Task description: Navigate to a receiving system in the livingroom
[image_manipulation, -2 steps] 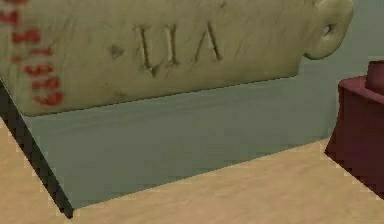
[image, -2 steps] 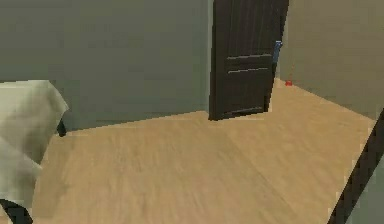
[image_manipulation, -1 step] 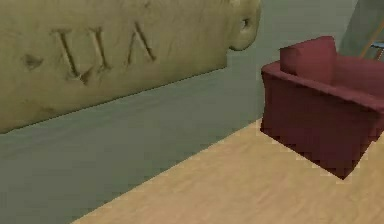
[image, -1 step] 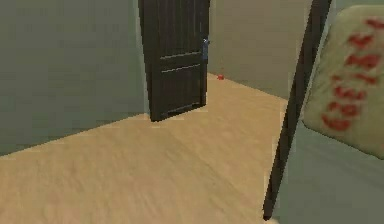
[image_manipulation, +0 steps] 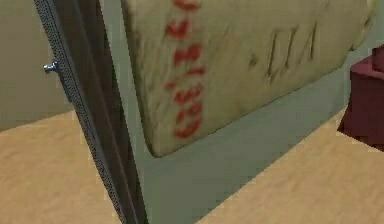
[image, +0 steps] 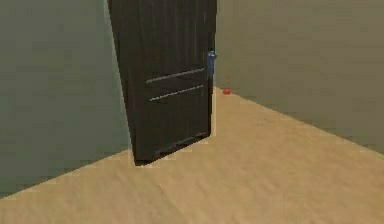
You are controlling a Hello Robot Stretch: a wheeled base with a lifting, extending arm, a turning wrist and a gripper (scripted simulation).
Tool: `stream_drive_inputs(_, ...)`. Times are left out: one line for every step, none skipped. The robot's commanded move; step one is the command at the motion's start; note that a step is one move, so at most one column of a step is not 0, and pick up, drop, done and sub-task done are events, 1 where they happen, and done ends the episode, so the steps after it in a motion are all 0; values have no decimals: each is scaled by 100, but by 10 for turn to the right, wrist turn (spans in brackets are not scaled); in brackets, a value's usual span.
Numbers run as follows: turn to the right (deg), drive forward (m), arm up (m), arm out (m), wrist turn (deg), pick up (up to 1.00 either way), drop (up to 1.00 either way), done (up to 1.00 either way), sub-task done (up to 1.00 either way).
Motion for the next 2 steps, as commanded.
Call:
stream_drive_inputs(450, 0, 0, 0, 0, 0, 0, 0, 0)
stream_drive_inputs(30, 0, 0, 0, 0, 0, 0, 0, 0)
